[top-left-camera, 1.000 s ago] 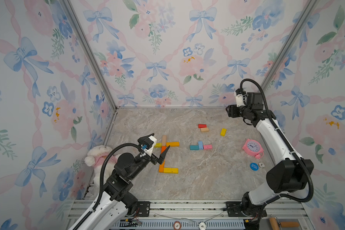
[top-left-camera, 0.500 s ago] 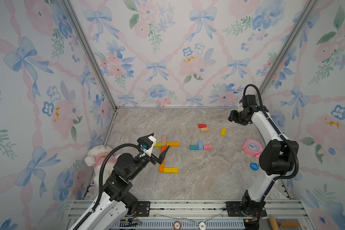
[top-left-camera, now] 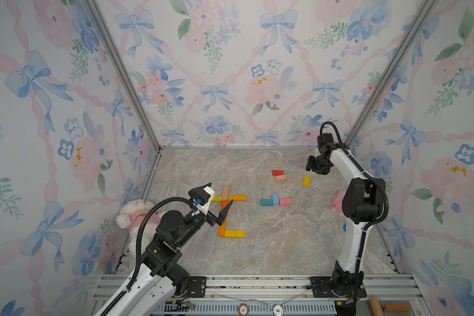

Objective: Assemble the letter t with building blocks
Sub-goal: Pick up the building block from the center of the board.

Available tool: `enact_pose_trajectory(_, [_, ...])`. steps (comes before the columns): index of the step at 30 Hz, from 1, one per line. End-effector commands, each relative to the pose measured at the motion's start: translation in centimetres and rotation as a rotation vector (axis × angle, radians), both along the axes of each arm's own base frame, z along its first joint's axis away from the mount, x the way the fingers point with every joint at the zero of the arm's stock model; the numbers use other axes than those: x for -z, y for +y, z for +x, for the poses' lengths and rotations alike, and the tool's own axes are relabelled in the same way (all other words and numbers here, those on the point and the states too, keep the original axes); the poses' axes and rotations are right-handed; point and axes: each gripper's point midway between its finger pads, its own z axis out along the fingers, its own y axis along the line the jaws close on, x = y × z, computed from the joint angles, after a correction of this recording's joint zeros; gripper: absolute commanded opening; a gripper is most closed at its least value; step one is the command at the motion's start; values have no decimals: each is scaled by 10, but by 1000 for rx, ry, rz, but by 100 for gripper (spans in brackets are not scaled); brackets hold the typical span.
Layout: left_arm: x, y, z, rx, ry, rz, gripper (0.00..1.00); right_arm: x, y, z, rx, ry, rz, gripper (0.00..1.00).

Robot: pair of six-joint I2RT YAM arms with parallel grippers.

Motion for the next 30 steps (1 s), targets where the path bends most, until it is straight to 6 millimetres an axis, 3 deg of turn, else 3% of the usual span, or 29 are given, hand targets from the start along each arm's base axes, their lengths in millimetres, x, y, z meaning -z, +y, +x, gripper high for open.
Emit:
enact_pose_trajectory(1, [-5, 1, 0, -5, -22, -12, 98, 7, 2, 0, 10, 39, -28, 57])
enact_pose_trajectory(11, [-4, 1, 1, -4, -21, -11, 98, 39, 5, 4, 17, 96, -51, 54])
enact_pose_trajectory(30, [-5, 2, 0, -5, -23, -11, 98, 65, 8, 5, 28, 137, -54, 51])
